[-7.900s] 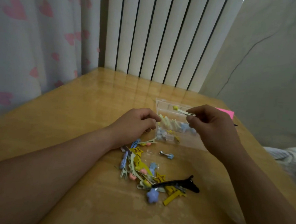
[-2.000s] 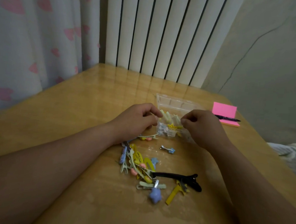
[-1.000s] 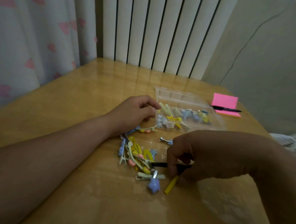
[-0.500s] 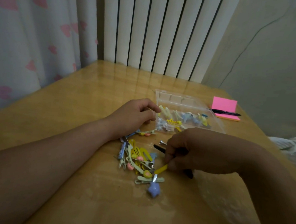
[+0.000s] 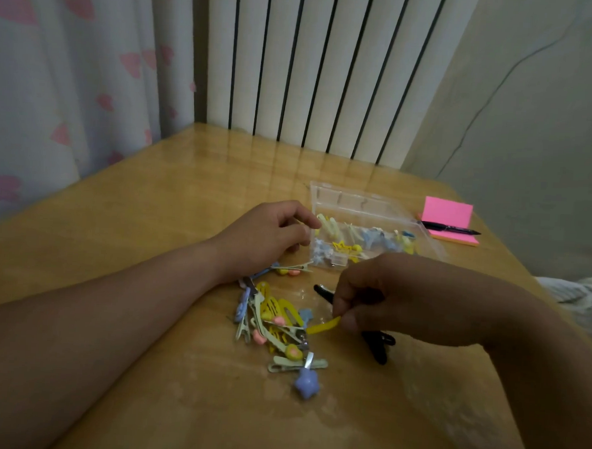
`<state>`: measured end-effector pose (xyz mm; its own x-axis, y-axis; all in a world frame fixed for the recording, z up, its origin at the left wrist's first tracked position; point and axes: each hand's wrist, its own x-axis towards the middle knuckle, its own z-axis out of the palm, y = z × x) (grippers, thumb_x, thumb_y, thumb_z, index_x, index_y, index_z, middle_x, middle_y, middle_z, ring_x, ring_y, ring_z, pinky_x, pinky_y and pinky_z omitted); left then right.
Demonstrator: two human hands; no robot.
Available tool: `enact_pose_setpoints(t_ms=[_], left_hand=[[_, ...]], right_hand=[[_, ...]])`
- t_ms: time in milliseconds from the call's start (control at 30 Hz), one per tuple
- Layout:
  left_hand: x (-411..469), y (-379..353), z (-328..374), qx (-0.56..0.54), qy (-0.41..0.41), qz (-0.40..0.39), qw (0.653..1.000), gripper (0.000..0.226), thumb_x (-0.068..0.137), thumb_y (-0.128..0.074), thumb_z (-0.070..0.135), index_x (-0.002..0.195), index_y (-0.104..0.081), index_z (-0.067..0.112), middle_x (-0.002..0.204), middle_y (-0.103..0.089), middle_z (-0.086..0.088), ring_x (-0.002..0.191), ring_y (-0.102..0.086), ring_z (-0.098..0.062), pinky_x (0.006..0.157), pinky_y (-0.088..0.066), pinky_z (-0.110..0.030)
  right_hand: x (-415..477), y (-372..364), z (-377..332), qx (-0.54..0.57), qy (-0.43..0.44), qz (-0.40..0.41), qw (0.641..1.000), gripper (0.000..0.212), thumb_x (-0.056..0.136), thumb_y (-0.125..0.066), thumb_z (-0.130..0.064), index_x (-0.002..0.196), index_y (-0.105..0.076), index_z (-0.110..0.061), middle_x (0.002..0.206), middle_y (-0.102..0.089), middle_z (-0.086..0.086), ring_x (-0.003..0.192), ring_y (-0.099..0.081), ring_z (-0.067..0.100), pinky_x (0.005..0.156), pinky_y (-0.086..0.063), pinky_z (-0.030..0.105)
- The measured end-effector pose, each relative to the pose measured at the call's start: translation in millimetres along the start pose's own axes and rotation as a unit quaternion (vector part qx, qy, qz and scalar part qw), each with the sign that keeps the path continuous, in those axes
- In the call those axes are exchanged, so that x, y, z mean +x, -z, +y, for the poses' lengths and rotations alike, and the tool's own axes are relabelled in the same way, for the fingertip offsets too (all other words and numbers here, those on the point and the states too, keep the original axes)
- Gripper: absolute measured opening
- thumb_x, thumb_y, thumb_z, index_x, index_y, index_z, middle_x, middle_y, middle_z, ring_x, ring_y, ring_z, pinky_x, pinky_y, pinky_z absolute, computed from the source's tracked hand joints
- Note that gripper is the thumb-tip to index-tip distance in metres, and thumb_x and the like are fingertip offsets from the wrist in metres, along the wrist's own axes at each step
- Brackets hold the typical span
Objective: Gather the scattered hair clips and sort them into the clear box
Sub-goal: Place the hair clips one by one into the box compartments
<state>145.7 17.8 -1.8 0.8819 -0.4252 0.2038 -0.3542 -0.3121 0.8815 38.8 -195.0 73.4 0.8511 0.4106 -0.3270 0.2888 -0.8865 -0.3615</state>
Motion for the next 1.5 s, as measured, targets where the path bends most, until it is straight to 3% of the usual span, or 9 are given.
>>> enact_pose_setpoints(t_ms=[233,333,467,633,833,1033,1133,1267,1500], left_hand=[[-0.7,-0.2,0.6,-0.008,-0.001,-0.004,1.000,0.019,0.103,-0.064,0.017,0.116,-0.076,0.024,0.104,-0.076,-0.013,0.085,-0.068,-0.011,0.094,-0.057,-0.042],[-0.1,-0.6,-0.4,-0.012,0.000,-0.002,1.000,0.019,0.102,-0.064,0.016,0.115,-0.076,0.025,0.103,-0.076,-0.012,0.085,-0.068,-0.012,0.094,-0.058,-0.042],[0.8,-0.5,-0.1,-0.016,0.006,-0.004,1.000,0.019,0.103,-0.063,0.017,0.115,-0.075,0.026,0.105,-0.076,-0.011,0.086,-0.068,-0.011,0.093,-0.058,-0.040],[0.9,-2.2,0.3,-0.015,0.007,-0.001,1.000,0.016,0.104,-0.063,0.021,0.113,-0.075,0.028,0.099,-0.076,-0.004,0.085,-0.069,-0.010,0.093,-0.058,-0.044],[1.1,-2.4,0.8,-0.014,0.004,0.000,1.000,0.017,0.104,-0.063,0.020,0.114,-0.075,0.027,0.101,-0.076,-0.008,0.085,-0.068,-0.011,0.093,-0.058,-0.045],[1.0,-3.0,1.6,-0.010,0.002,0.002,1.000,0.017,0.103,-0.063,0.017,0.112,-0.075,0.026,0.100,-0.074,-0.010,0.088,-0.070,-0.020,0.094,-0.058,-0.048],[1.3,-3.1,1.3,-0.006,0.000,0.003,1.000,0.017,0.103,-0.063,0.018,0.112,-0.075,0.027,0.102,-0.075,-0.012,0.094,-0.072,-0.026,0.094,-0.058,-0.049],[1.4,-2.4,-0.1,-0.003,0.001,0.003,1.000,0.018,0.104,-0.063,0.019,0.113,-0.075,0.028,0.100,-0.076,-0.007,0.089,-0.070,-0.016,0.094,-0.058,-0.047],[1.4,-0.6,1.3,-0.002,0.002,-0.001,1.000,0.019,0.105,-0.062,0.019,0.116,-0.074,0.027,0.102,-0.077,-0.005,0.093,-0.072,-0.018,0.092,-0.058,-0.036]], right_hand=[[5.4,-1.6,7.2,0.068,0.007,0.010,0.998,0.014,0.101,-0.063,-0.043,0.095,-0.070,-0.032,0.075,-0.065,-0.016,0.064,-0.057,-0.003,0.066,-0.044,0.022],[6.0,-1.4,9.5,0.110,0.023,0.048,0.993,0.020,0.100,-0.062,-0.043,0.094,-0.070,-0.027,0.078,-0.065,-0.010,0.069,-0.057,0.000,0.067,-0.047,0.023],[10.6,-1.3,16.3,0.166,0.020,0.206,0.964,0.019,0.100,-0.060,-0.041,0.094,-0.071,-0.027,0.081,-0.069,-0.013,0.072,-0.061,-0.001,0.070,-0.047,0.022],[40.8,3.3,41.6,0.165,-0.095,0.451,0.872,0.022,0.100,-0.066,-0.040,0.089,-0.073,-0.023,0.083,-0.070,-0.001,0.073,-0.061,0.013,0.064,-0.046,0.032],[73.3,-4.4,51.2,0.076,-0.162,0.427,0.886,0.023,0.095,-0.073,-0.044,0.082,-0.074,-0.025,0.077,-0.071,-0.009,0.073,-0.065,0.012,0.072,-0.059,0.041],[80.6,-7.5,54.1,0.070,-0.180,0.392,0.900,0.026,0.094,-0.074,-0.047,0.075,-0.076,-0.029,0.074,-0.070,-0.013,0.071,-0.065,0.009,0.064,-0.052,0.032],[80.8,-8.1,55.8,0.083,-0.176,0.403,0.894,0.025,0.095,-0.073,-0.046,0.082,-0.081,-0.026,0.074,-0.071,-0.012,0.072,-0.067,0.010,0.067,-0.054,0.033],[76.6,-8.2,57.2,0.105,-0.147,0.456,0.871,0.026,0.098,-0.070,-0.043,0.088,-0.082,-0.022,0.079,-0.075,-0.006,0.076,-0.069,0.013,0.077,-0.060,0.042],[50.7,-6.1,50.6,0.127,-0.065,0.504,0.852,0.020,0.102,-0.065,-0.036,0.099,-0.080,-0.023,0.078,-0.070,-0.016,0.067,-0.061,-0.005,0.064,-0.042,0.021]])
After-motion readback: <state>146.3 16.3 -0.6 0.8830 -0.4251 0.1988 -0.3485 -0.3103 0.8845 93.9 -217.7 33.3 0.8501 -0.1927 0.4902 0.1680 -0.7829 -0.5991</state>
